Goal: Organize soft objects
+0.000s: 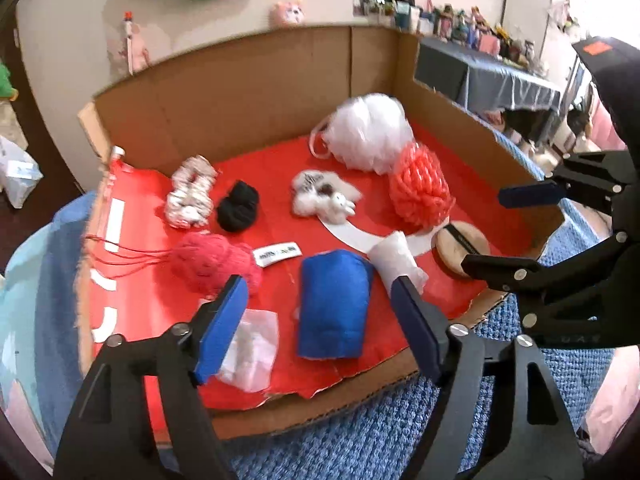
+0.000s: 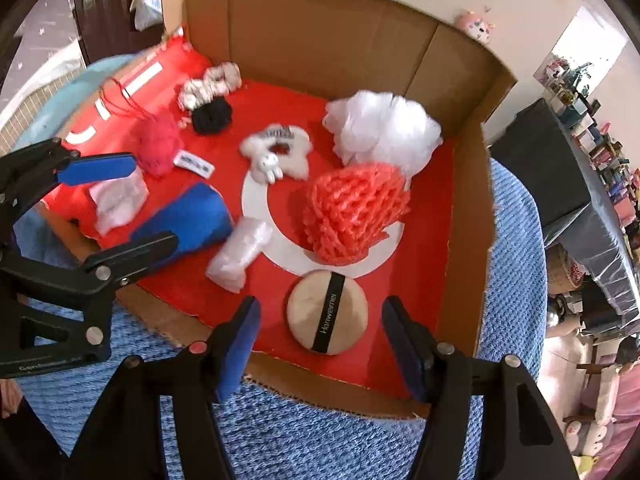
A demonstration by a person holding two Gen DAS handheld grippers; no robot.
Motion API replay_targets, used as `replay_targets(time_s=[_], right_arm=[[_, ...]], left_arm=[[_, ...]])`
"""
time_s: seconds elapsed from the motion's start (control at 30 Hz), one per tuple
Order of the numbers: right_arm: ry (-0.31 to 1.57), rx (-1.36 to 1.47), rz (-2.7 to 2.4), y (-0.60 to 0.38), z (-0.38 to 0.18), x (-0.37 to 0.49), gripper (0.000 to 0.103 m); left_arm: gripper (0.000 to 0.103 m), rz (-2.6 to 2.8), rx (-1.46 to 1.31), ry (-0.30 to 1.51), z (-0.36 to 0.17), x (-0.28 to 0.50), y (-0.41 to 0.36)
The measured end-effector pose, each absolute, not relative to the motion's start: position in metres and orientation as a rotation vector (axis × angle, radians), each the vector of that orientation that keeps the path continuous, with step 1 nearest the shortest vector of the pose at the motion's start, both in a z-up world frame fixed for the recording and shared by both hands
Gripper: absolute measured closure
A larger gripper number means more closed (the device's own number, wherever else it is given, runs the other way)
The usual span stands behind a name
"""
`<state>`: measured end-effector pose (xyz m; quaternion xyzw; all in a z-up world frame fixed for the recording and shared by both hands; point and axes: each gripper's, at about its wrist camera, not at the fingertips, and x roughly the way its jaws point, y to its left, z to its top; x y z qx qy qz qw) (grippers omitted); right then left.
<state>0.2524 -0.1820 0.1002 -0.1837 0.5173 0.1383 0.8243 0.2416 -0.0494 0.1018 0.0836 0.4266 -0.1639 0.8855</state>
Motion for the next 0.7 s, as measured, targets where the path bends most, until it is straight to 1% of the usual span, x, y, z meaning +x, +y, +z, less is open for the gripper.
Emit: replay_targets(time_s=[0.1,0.17,0.2,0.23,0.3,0.33,0.37,0.4,0.43,0.47,0.6,0.7], right_arm=[[1.043,-0.347,0.288,-0.185,0.111,0.243,0.034],[1.008,-0.317,0.288,-0.191,0.116,0.24,0.029],[0.983,-0.303,0.284,-0.193,0.118,0.237,0.025],[0.962,-0.297,0.273,-0.193,0.119,0.234,0.023],[0.912,-0.275,0.264,-0.194,0.121,0.227,0.023],[0.894,-0.263,0.261,-0.194,0.121,0.225,0.023],[0.86,-0.25,0.248,-0.194,0.122,0.221,0.023],[0.831,-0.244,0.241,-0.194,0.122,0.218,0.018],[0.801,-0.233,0.239,-0.196,0.122,0.215,0.011],[0.758,-0.214,0.232,-0.197,0.122,0.212,0.008],[0.648,-0.198,0.179,-0.198,0.117,0.207,0.003],[0.592,-0.188,0.141,-0.199,0.111,0.206,0.002]], left_arm=[[0.023,-0.313,0.161,0.834,0.113,0.232,-0.042],[0.018,-0.296,0.146,0.798,0.119,0.227,-0.037],[0.017,-0.284,0.135,0.776,0.122,0.223,-0.033],[0.017,-0.264,0.122,0.753,0.124,0.22,-0.029],[0.015,-0.233,0.097,0.709,0.129,0.214,-0.023],[0.012,-0.221,0.084,0.689,0.131,0.212,-0.02],[0.012,-0.201,0.065,0.666,0.132,0.211,-0.017],[0.012,-0.188,0.053,0.652,0.131,0.211,-0.014],[0.011,-0.174,0.041,0.635,0.13,0.21,-0.012],[0.011,-0.166,0.037,0.626,0.129,0.21,-0.01],[0.011,-0.155,0.018,0.603,0.12,0.211,-0.01],[0.011,-0.133,0.031,0.592,0.11,0.214,-0.012]])
